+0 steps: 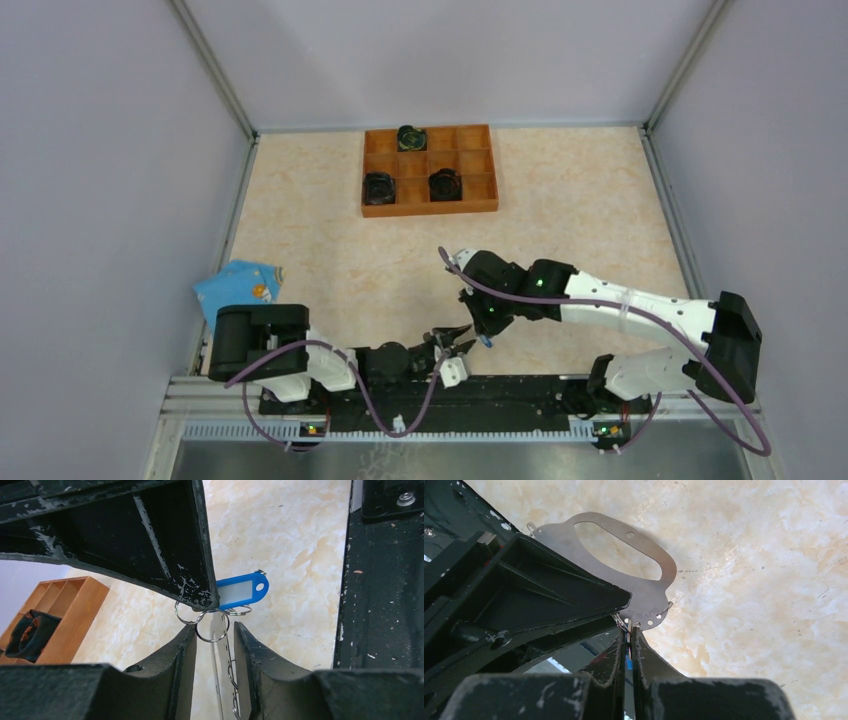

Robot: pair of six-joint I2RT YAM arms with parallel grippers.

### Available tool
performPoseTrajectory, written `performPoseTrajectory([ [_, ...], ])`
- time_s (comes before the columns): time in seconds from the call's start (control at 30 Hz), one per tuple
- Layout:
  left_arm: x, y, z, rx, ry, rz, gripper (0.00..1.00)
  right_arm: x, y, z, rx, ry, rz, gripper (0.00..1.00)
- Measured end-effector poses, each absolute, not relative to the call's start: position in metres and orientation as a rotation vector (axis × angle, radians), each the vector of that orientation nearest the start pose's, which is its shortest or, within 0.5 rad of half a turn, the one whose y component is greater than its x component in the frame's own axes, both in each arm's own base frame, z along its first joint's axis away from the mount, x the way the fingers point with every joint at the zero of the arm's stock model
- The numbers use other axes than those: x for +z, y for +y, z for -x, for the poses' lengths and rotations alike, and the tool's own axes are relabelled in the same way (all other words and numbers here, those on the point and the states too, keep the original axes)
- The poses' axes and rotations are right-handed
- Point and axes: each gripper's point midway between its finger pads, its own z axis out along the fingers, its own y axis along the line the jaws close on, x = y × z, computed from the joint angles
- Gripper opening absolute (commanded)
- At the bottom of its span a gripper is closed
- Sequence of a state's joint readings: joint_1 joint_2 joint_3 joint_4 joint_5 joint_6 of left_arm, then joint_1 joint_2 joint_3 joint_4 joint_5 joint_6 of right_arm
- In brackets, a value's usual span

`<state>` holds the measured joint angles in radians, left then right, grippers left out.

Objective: Remove the keys from the keyring

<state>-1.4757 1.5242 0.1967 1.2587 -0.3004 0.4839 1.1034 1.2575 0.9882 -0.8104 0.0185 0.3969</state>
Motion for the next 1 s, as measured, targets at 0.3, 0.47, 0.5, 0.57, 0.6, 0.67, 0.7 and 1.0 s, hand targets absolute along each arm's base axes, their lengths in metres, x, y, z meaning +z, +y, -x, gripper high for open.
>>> performPoseTrajectory([
  [0.3,0.096,-0.342,-0.104,-0.557,1.196,-1.173,0.48,0.119,0.252,-0.11,0.457,2.558,0.97,0.0],
  [0.47,0.095,-0.336,-0.106,-0.576,1.247,-1.123,0.48,0.12,0.255,-0.105,0.493,2.573,0.975,0.0],
  [0.5,0.096,-0.335,-0.106,-0.583,1.252,-1.112,0.47,0.12,0.255,-0.104,0.5,2.578,0.971,0.0],
  [0.57,0.099,-0.333,-0.105,-0.596,1.258,-1.095,0.45,0.12,0.256,-0.103,0.511,2.593,0.946,0.0],
  [0.6,0.101,-0.332,-0.105,-0.607,1.259,-1.086,0.45,0.119,0.257,-0.102,0.519,2.601,0.927,0.0],
  [0.67,0.106,-0.331,-0.103,-0.628,1.259,-1.076,0.43,0.116,0.258,-0.1,0.53,2.622,0.89,0.0],
  [0.7,0.109,-0.331,-0.101,-0.642,1.256,-1.072,0.43,0.115,0.258,-0.099,0.539,2.635,0.868,0.0],
  [1.0,0.111,-0.329,-0.086,-0.686,1.249,-1.112,0.33,0.114,0.264,-0.094,0.582,2.724,0.658,0.0],
])
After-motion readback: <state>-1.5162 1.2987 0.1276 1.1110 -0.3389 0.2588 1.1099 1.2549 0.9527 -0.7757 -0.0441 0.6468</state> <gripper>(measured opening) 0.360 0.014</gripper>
